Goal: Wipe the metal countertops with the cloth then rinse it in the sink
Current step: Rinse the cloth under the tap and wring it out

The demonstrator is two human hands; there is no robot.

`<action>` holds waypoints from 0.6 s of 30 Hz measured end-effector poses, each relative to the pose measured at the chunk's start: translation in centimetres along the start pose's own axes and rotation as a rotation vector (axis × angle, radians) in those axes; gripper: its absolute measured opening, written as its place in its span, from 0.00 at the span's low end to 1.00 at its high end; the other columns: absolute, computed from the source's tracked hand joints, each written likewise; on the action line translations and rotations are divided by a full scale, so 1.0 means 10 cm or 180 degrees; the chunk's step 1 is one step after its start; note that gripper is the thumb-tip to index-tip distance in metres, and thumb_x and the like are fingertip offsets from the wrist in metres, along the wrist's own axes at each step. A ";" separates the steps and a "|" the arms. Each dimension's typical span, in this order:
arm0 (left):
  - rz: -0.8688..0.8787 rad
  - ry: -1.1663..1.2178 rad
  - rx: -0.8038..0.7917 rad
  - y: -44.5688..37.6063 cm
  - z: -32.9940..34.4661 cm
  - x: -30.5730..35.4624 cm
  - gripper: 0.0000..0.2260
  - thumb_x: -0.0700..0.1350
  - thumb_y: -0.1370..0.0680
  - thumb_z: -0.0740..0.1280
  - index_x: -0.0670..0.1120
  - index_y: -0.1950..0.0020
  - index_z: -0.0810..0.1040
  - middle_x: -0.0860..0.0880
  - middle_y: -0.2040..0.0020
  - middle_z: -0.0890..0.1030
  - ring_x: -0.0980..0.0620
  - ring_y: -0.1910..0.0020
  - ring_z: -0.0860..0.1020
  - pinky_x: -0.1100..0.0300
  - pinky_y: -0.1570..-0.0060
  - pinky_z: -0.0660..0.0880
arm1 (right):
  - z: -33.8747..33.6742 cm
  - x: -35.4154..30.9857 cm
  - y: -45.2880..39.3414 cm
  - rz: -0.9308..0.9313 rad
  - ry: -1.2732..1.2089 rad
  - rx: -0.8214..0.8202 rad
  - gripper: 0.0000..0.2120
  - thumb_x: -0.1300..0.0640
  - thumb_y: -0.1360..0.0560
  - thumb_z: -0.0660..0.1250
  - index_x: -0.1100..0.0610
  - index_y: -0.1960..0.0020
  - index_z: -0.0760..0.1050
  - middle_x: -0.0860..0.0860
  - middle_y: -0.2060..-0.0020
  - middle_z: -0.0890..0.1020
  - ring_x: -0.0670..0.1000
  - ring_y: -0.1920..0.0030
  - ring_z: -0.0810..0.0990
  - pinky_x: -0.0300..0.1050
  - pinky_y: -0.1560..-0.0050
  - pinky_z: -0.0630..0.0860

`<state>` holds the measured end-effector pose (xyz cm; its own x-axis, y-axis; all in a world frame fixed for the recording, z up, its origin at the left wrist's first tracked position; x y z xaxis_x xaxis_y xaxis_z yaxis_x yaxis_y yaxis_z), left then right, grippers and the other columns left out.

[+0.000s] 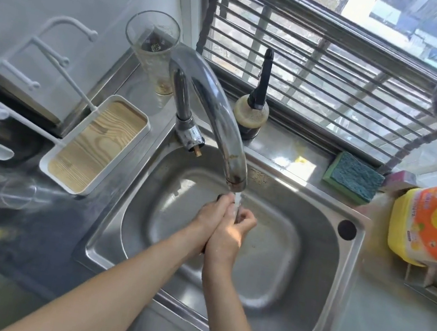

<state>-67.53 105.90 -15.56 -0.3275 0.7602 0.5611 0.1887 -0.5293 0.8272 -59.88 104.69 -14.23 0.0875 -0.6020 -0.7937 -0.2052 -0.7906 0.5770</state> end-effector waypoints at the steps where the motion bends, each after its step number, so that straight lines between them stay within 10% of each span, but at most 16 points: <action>1: 0.0135 -0.0132 0.0034 0.01 0.00 0.05 0.17 0.55 0.20 0.62 0.49 0.63 0.81 0.50 0.62 0.83 0.48 0.56 0.81 0.62 0.58 0.77 | -0.01 -0.09 -0.02 -0.0217 0.0046 0.0126 0.08 0.45 0.18 0.61 0.48 0.46 0.65 0.52 0.48 0.78 0.52 0.50 0.77 0.45 0.48 0.71; 7: 0.0219 -0.0160 -0.0103 0.05 -0.11 0.08 0.16 0.57 0.30 0.65 0.44 0.60 0.81 0.47 0.65 0.81 0.51 0.67 0.78 0.63 0.68 0.73 | 0.06 -0.08 -0.46 0.0281 0.0246 0.0194 0.21 0.46 0.15 0.54 0.55 0.59 0.76 0.53 0.62 0.82 0.61 0.56 0.81 0.52 0.51 0.75; 11: 0.0207 -0.0622 -0.0568 0.16 -0.14 -0.09 0.15 0.48 0.18 0.63 0.47 0.65 0.74 0.55 0.77 0.75 0.59 0.78 0.71 0.69 0.77 0.65 | -0.04 0.20 -0.77 0.1351 0.0069 -0.0654 0.19 0.47 0.18 0.58 0.59 0.57 0.79 0.56 0.66 0.84 0.56 0.68 0.84 0.47 0.69 0.80; 16: -0.0228 0.0619 0.0174 -0.02 -0.41 -0.20 0.03 0.46 0.18 0.63 0.48 0.51 0.72 0.45 0.59 0.75 0.53 0.72 0.68 0.65 0.78 0.65 | -0.27 0.22 -0.79 0.0726 0.0788 -0.0089 0.28 0.29 0.37 0.62 0.51 0.55 0.81 0.55 0.53 0.86 0.60 0.51 0.85 0.63 0.44 0.81; 18: -0.0328 0.0894 0.0208 -0.06 -0.33 -0.22 0.13 0.53 0.18 0.63 0.48 0.57 0.78 0.46 0.62 0.78 0.53 0.75 0.72 0.64 0.76 0.68 | -0.08 0.00 -0.32 0.0205 0.1040 -0.0257 0.24 0.28 0.33 0.57 0.48 0.59 0.77 0.54 0.55 0.84 0.58 0.50 0.82 0.58 0.41 0.78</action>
<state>-70.00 103.31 -17.37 -0.5895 0.6699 0.4514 0.1973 -0.4224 0.8847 -58.42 107.13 -15.96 0.3873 -0.6448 -0.6590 -0.1437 -0.7483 0.6476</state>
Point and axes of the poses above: each hand's wrist, its own y-axis away from the middle knuckle, its own z-axis out of the palm, x = y × z, the point moved 6 cm from there along -y, towards the middle knuckle
